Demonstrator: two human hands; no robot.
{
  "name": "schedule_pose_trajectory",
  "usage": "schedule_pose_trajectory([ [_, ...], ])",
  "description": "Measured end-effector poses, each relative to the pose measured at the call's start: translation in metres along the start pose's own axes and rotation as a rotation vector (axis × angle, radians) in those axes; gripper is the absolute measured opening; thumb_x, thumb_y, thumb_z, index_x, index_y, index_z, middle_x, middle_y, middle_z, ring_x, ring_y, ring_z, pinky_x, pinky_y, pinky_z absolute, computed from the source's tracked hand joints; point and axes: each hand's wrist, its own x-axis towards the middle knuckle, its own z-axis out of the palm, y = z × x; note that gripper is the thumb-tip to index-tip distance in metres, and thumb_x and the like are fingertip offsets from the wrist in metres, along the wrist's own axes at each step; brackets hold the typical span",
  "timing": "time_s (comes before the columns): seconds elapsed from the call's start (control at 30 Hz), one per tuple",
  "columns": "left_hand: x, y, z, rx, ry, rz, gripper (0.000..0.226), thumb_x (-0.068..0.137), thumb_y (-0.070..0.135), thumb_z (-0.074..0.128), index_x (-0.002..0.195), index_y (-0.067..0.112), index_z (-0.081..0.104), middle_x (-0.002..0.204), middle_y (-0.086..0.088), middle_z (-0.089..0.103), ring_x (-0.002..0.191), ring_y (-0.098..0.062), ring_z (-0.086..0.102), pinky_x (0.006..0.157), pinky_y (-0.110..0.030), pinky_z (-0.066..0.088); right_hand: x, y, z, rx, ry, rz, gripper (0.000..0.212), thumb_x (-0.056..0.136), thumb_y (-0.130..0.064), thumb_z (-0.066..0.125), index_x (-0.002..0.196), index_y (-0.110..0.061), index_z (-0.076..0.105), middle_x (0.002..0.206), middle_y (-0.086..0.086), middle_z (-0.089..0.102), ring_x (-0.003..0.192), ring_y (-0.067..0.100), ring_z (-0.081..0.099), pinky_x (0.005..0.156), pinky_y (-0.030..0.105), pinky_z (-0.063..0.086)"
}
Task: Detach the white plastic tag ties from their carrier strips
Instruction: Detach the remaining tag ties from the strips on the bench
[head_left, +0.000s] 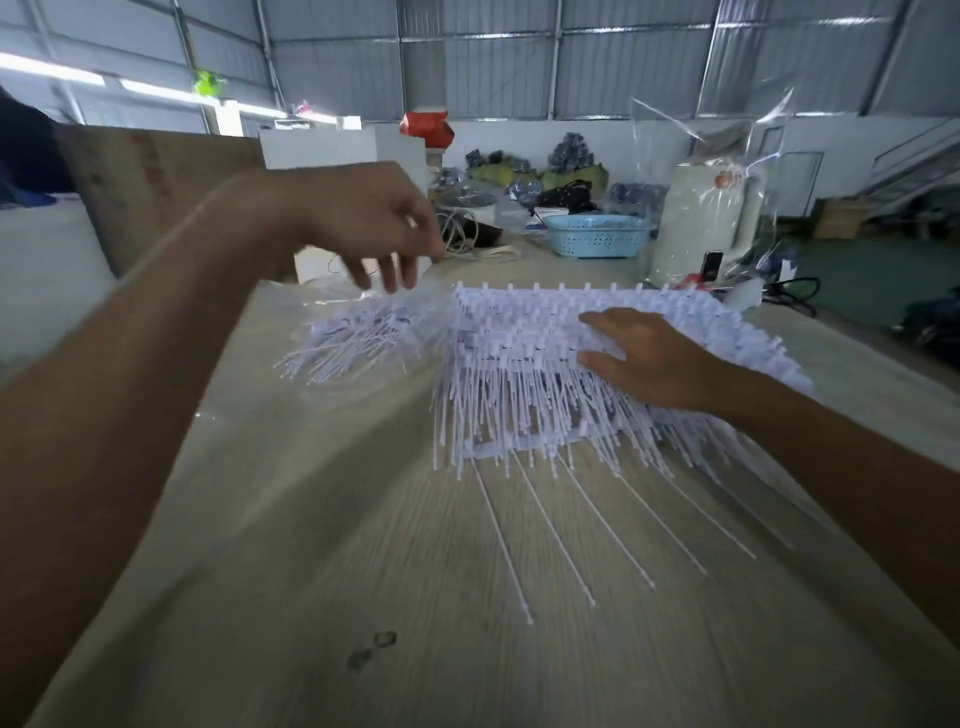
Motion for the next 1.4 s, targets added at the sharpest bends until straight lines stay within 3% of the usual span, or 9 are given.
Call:
schedule_pose_trajectory([
  [0.13, 0.057, 0.023, 0.061, 0.184, 0.202, 0.161, 0.023, 0.101, 0.021, 0.057, 0.115, 0.010, 0.072, 0.112, -0.008, 0.073, 0.093, -0.021, 0.068, 0.076, -0.026, 0.050, -0.012, 0.012, 0.015, -0.103, -0.084, 0.069, 0.064, 0.102, -0.055, 0.041, 0.157, -0.023, 0.029, 0.167, 0.006, 0.016, 0.152, 0.028, 0.017, 0.122, 0.045, 0.020],
  [0.27, 0.097, 0.009, 0.124, 0.348, -0.026, 0.065, 0.041, 0.104, 0.023, 0.050, 0.140, 0.003, 0.054, 0.149, -0.014, 0.049, 0.133, -0.029, 0.048, 0.106, -0.030, 0.037, -0.016, 0.015, 0.019, -0.101, -0.007, 0.035, 0.053, 0.105, -0.048, 0.036, 0.154, -0.026, 0.037, 0.165, 0.005, 0.022, 0.148, 0.031, 0.027, 0.118, 0.048, 0.028],
  [0.43, 0.106, -0.008, 0.144, 0.266, 0.100, 0.108, 0.021, 0.098, 0.015, 0.058, 0.110, 0.009, 0.074, 0.115, -0.007, 0.070, 0.103, -0.023, 0.063, 0.083, -0.025, 0.042, -0.001, 0.027, 0.007, -0.023, 0.163, -0.031, 0.033, 0.105, -0.023, 0.044, 0.129, -0.012, 0.064, 0.133, 0.016, 0.060, 0.125, 0.036, 0.051, 0.103, 0.050, 0.042],
  [0.67, 0.101, -0.005, 0.148, 0.183, 0.188, 0.118, 0.017, 0.091, 0.012, 0.062, 0.103, 0.018, 0.072, 0.087, 0.002, 0.063, 0.085, -0.017, 0.059, 0.077, -0.027, 0.045, 0.023, 0.029, 0.005, -0.067, 0.039, 0.119, 0.039, 0.107, -0.029, 0.036, 0.136, -0.014, 0.056, 0.142, 0.016, 0.053, 0.132, 0.036, 0.045, 0.105, 0.051, 0.042],
  [0.83, 0.095, 0.002, 0.139, -0.014, 0.264, 0.136, 0.021, 0.087, 0.004, 0.067, 0.105, 0.014, 0.073, 0.088, -0.001, 0.061, 0.083, -0.014, 0.056, 0.067, -0.015, 0.041, 0.027, 0.029, -0.005, -0.032, 0.189, 0.115, 0.035, 0.105, -0.028, 0.047, 0.133, -0.015, 0.063, 0.134, 0.016, 0.056, 0.131, 0.035, 0.043, 0.107, 0.050, 0.040],
  [1.07, 0.092, 0.023, 0.113, -0.172, 0.323, 0.162, 0.010, 0.091, 0.025, 0.071, 0.099, 0.020, 0.075, 0.106, -0.002, 0.073, 0.099, -0.019, 0.066, 0.097, -0.036, 0.052, 0.033, 0.027, -0.043, 0.009, 0.285, 0.085, 0.019, 0.096, -0.031, 0.062, 0.109, -0.018, 0.062, 0.119, 0.013, 0.059, 0.124, 0.034, 0.046, 0.109, 0.046, 0.036],
  [1.17, 0.091, 0.018, 0.108, 0.022, 0.324, 0.057, 0.027, 0.093, 0.046, 0.065, 0.108, 0.025, 0.072, 0.120, 0.004, 0.069, 0.113, -0.020, 0.061, 0.105, -0.046, 0.044, 0.034, 0.020, -0.054, -0.006, 0.267, 0.090, 0.020, 0.096, -0.029, 0.061, 0.111, -0.016, 0.059, 0.122, 0.012, 0.059, 0.120, 0.032, 0.050, 0.105, 0.047, 0.040],
  [1.23, 0.089, 0.011, 0.108, 0.016, 0.340, 0.041, 0.029, 0.094, 0.043, 0.065, 0.111, 0.020, 0.072, 0.121, -0.001, 0.068, 0.107, -0.018, 0.060, 0.097, -0.036, 0.045, 0.031, 0.016, -0.059, 0.030, 0.266, 0.086, 0.022, 0.098, -0.028, 0.061, 0.116, -0.015, 0.059, 0.124, 0.009, 0.061, 0.116, 0.030, 0.055, 0.102, 0.047, 0.044],
  [1.4, 0.070, 0.010, 0.094, -0.367, 0.373, 0.158, 0.006, 0.093, 0.016, 0.070, 0.091, 0.020, 0.074, 0.082, 0.010, 0.071, 0.070, 0.003, 0.061, 0.062, -0.017, 0.047, 0.018, 0.009, -0.076, 0.083, 0.236, 0.007, 0.025, 0.100, -0.035, 0.057, 0.113, -0.016, 0.067, 0.109, 0.008, 0.067, 0.098, 0.028, 0.061, 0.097, 0.046, 0.046],
])
